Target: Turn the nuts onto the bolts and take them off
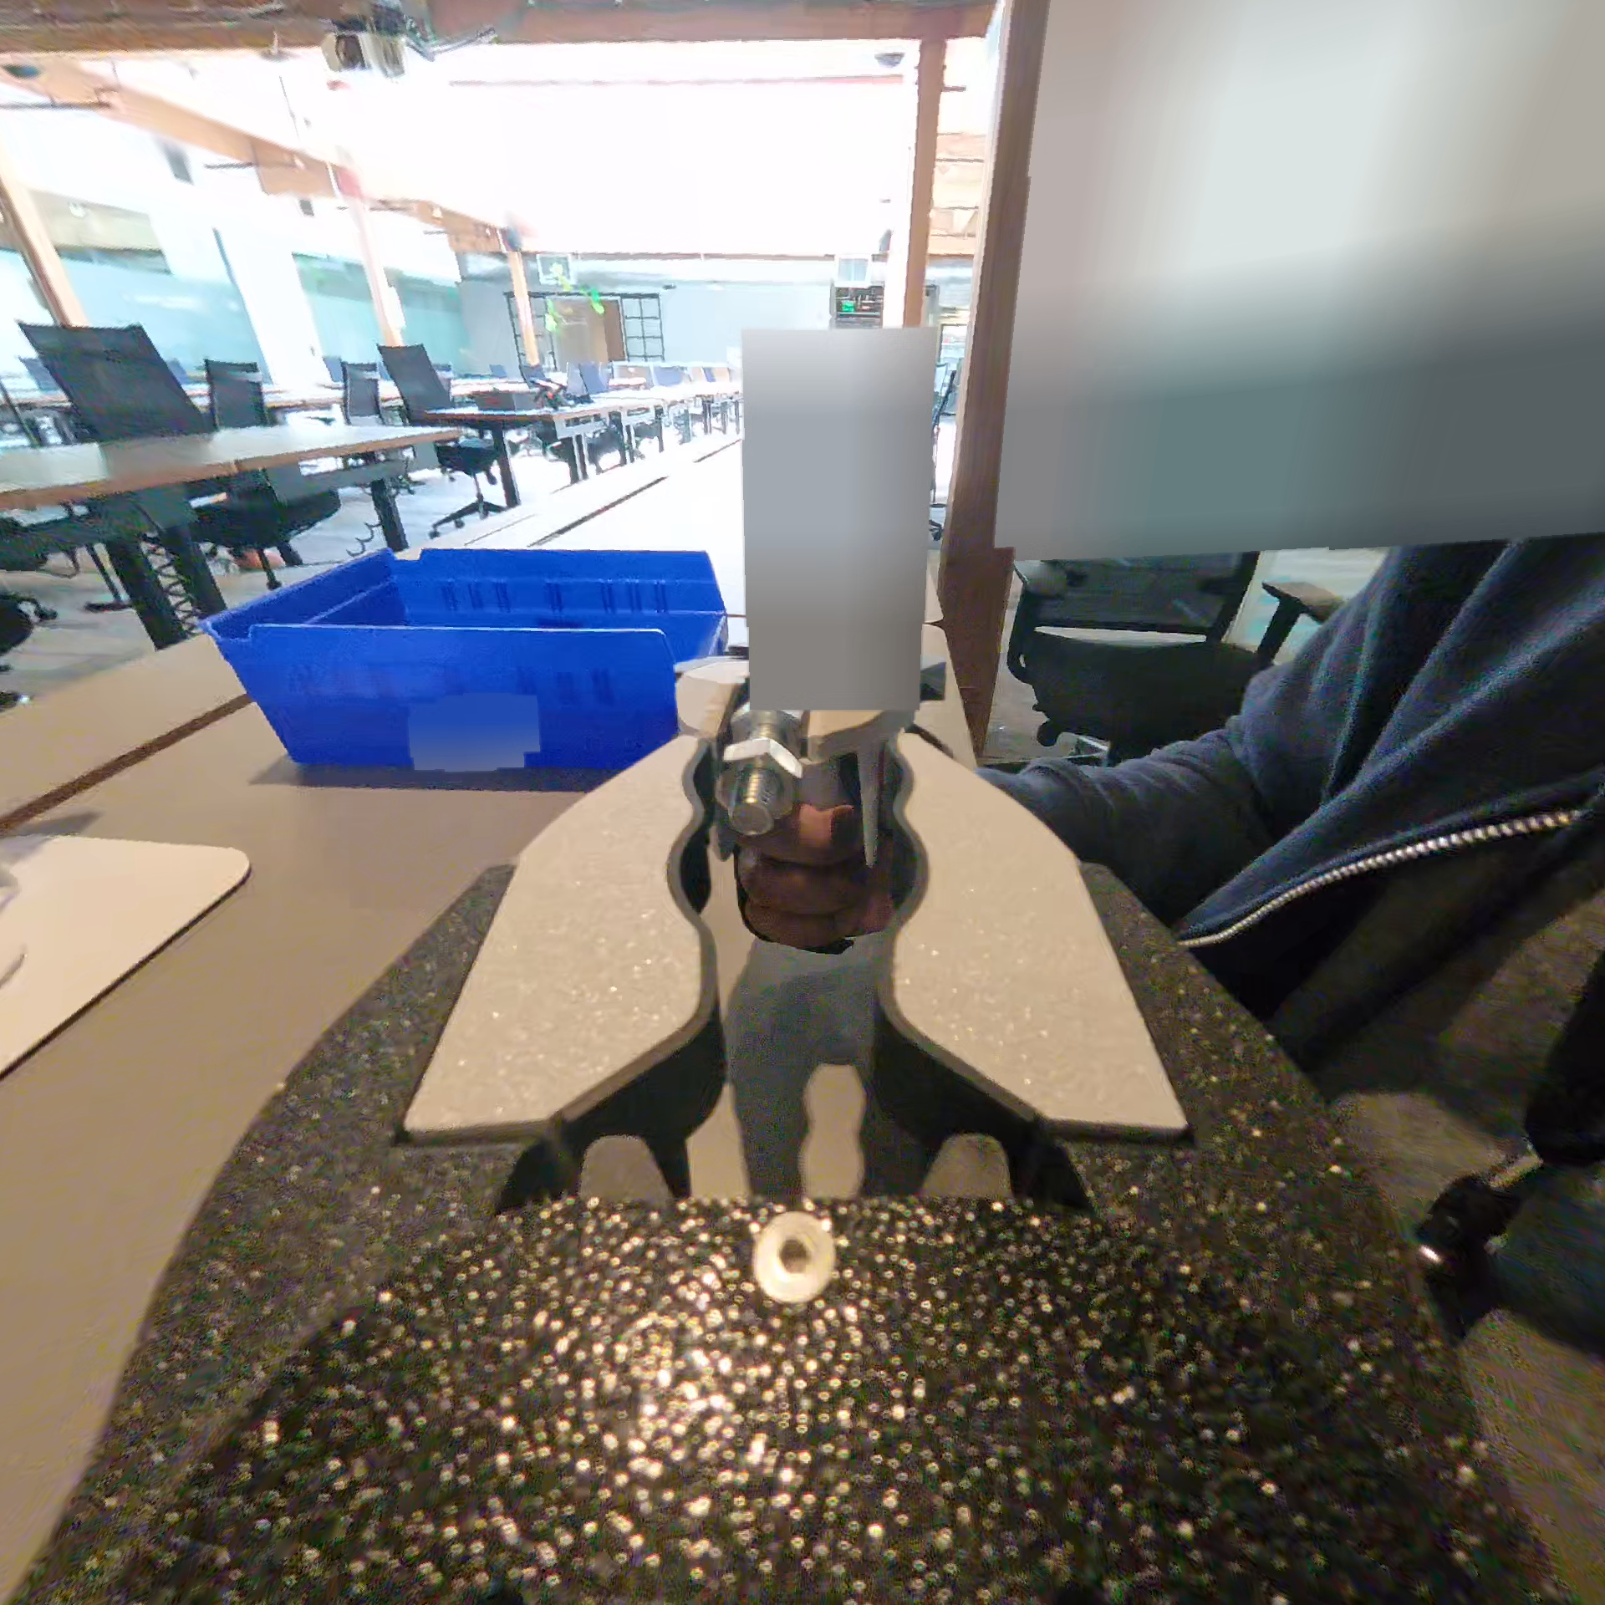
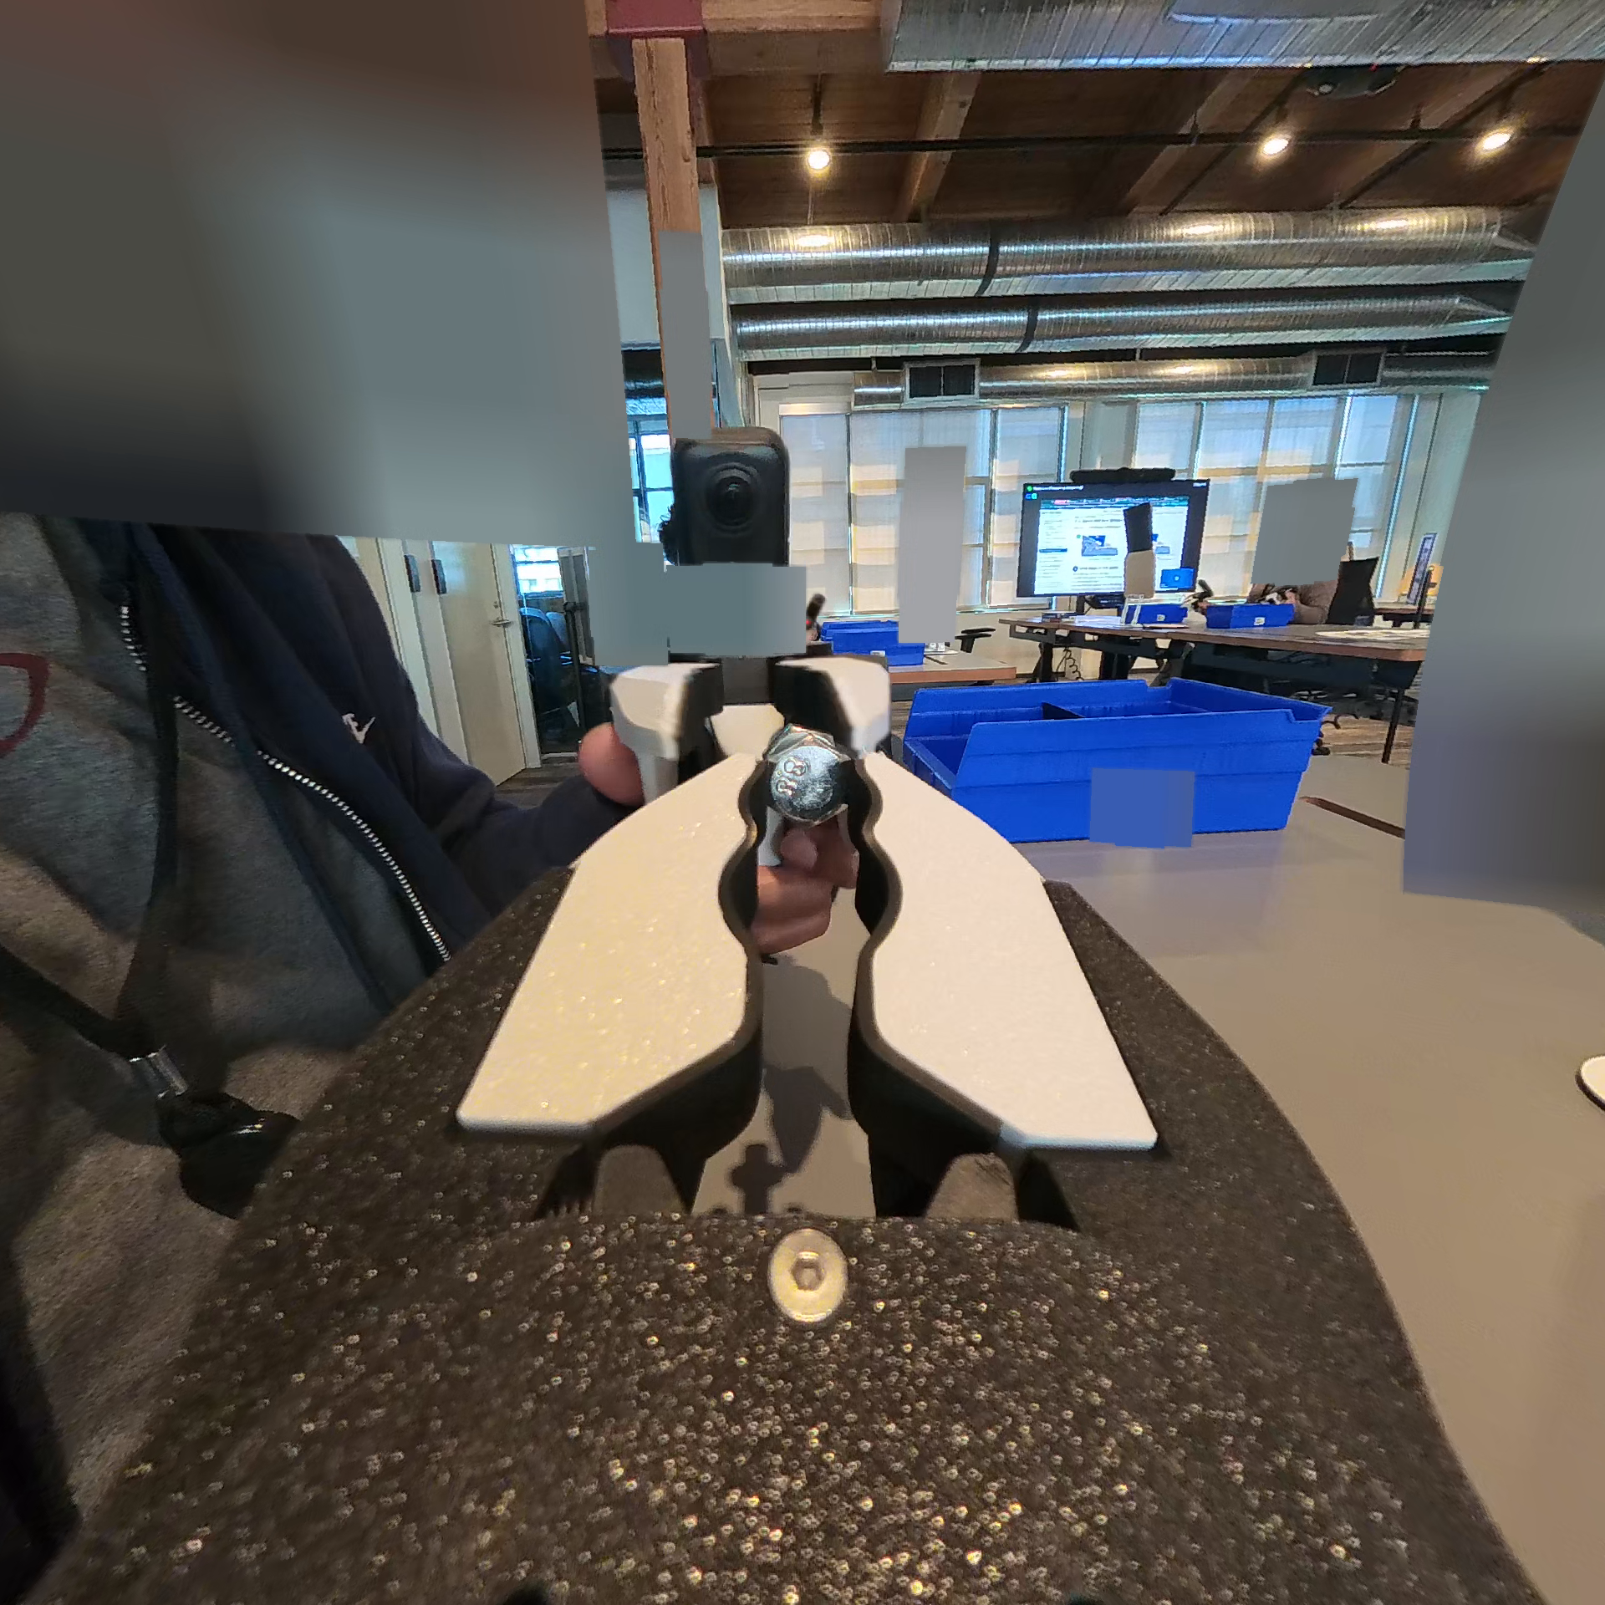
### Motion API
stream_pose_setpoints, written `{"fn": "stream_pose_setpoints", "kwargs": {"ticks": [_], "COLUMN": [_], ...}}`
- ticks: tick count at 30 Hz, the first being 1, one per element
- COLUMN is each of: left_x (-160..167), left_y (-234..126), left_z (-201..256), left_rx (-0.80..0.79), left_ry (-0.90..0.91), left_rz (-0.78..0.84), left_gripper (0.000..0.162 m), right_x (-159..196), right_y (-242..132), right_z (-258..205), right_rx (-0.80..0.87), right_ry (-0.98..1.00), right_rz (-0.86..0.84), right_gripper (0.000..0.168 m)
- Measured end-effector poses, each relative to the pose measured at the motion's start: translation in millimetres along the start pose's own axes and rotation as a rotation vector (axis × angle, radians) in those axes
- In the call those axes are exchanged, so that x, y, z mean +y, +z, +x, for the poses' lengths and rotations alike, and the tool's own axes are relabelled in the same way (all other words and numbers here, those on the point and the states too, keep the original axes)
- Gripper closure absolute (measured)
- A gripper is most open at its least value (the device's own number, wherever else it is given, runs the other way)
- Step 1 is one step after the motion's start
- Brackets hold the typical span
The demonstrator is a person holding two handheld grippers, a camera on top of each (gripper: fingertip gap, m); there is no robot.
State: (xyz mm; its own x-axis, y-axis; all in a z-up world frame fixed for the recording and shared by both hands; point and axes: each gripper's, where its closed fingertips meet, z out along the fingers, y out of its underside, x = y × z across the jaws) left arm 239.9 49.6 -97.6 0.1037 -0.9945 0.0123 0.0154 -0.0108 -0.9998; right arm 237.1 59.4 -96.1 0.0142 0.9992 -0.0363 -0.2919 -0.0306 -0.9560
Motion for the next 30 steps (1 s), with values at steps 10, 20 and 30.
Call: {"fn": "stream_pose_setpoints", "kwargs": {"ticks": [10, 20, 30], "left_x": [10.3, 7.5, 7.9], "left_y": [0.6, 0.2, 3.6], "left_z": [-11.4, -13.4, -8.5], "left_rx": [-0.133, -0.206, -0.04], "left_ry": [0.297, 0.577, -0.015], "left_rz": [-0.068, -0.015, -0.016], "left_gripper": [0.145, 0.118, 0.119], "right_x": [0.5, -0.3, -0.4], "right_y": [0.9, 0.1, -0.4], "right_z": [-0.8, 0.2, 1.4], "right_rx": [-0.006, -0.003, 0.002], "right_ry": [0.004, 0.008, 0.009], "right_rz": [0.0, 0.006, 0.006], "right_gripper": [0.152, 0.152, 0.152]}}
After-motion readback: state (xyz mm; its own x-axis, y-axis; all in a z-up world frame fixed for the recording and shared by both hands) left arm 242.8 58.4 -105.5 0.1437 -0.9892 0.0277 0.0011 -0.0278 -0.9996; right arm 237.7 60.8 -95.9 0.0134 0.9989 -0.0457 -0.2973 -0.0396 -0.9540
